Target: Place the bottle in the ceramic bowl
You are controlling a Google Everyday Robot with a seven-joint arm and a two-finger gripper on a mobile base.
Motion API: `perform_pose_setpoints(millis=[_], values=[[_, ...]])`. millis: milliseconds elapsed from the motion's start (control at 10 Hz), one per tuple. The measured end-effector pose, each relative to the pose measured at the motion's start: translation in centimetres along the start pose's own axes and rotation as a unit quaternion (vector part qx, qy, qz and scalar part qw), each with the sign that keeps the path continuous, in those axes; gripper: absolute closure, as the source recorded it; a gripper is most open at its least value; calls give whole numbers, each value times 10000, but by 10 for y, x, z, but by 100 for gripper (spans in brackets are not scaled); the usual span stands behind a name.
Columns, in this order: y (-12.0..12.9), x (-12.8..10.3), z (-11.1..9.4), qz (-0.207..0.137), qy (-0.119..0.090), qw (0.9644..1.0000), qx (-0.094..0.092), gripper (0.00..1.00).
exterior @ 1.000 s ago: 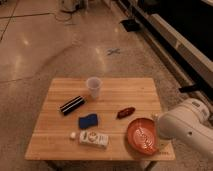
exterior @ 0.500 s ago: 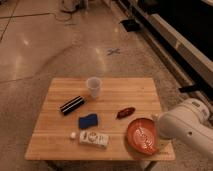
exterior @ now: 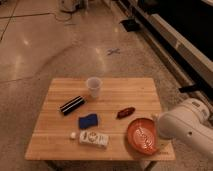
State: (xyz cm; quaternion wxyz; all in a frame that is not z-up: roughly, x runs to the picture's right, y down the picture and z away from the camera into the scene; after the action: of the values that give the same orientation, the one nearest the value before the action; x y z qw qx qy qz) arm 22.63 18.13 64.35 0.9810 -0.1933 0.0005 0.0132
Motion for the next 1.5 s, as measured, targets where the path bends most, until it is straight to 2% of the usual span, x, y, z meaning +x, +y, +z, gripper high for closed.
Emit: perform_pose_setpoints(millis=[700,900,1000,1100,1300,1500], values=[[1,-3,-2,-41,1,10000,17,20],[6,-41,-10,-323,-109,9994,47,20],[12,-77,-15,-572,-224,9981,16,20],[15,-100,-17,-740,-282,9969,-17,20],[21,-154,-19,-1159,-356,9925,-158,20],[23,-190,-14,-1421,-396,9887,-273,20]])
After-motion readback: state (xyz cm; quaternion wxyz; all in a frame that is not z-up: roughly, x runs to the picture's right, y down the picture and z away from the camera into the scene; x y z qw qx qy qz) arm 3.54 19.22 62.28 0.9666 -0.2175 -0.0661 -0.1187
